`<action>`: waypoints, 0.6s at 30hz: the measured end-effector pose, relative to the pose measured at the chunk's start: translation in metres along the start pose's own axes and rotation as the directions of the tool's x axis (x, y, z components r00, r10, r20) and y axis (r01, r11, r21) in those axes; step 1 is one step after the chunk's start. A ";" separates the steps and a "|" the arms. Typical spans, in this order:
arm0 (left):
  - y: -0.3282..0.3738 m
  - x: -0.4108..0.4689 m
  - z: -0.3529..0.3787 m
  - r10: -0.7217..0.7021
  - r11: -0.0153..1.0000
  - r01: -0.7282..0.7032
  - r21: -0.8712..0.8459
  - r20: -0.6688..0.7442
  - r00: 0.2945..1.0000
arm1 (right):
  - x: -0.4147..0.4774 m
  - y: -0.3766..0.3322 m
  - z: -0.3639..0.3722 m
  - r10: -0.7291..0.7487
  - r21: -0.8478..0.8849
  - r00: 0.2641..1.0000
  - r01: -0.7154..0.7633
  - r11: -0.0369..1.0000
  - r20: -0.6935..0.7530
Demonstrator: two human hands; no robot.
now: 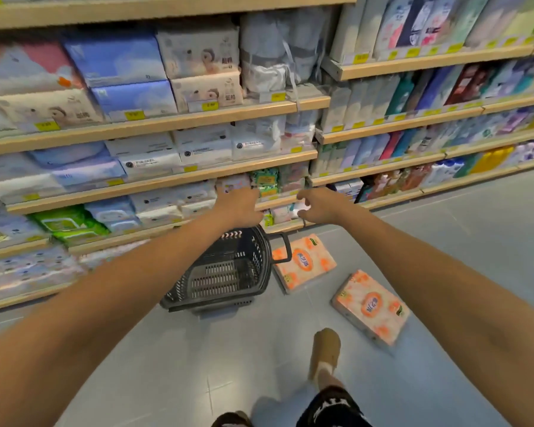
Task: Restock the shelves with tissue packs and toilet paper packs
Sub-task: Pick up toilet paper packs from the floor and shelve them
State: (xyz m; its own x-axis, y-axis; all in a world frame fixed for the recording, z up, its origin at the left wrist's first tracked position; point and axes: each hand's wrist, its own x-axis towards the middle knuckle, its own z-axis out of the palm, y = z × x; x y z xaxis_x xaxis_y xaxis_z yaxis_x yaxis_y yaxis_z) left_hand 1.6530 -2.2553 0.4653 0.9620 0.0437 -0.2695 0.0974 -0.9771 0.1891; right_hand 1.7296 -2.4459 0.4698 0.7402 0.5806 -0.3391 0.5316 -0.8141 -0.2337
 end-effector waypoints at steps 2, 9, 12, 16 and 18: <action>0.012 0.022 0.020 0.012 1.000 -0.012 -0.003 0.036 0.999 | 0.010 0.028 0.012 0.025 0.008 0.999 -0.025 1.000 0.027; 0.067 0.123 0.084 -0.021 0.995 0.039 -0.092 0.195 0.981 | 0.070 0.138 0.041 0.074 0.082 0.994 -0.081 0.993 0.075; 0.094 0.167 0.114 -0.041 0.993 0.068 -0.093 0.263 0.964 | 0.100 0.192 0.056 0.121 0.138 0.986 -0.137 0.981 0.119; 0.121 0.217 0.159 -0.058 0.992 0.094 -0.087 0.344 0.937 | 0.129 0.251 0.088 0.173 0.164 0.963 -0.208 0.964 0.205; 0.130 0.242 0.183 -0.060 0.995 0.087 -0.049 0.396 0.916 | 0.141 0.273 0.108 0.198 0.190 0.947 -0.250 0.950 0.254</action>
State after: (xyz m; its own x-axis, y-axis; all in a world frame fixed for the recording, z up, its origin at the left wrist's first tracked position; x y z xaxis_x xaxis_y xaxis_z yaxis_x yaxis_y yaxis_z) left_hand 1.8517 -2.4102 0.2519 0.7745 0.0164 -0.6323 0.1927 -0.9583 0.2112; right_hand 1.9345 -2.5876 0.2597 0.7017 0.3866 -0.5985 0.2419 -0.9194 -0.3102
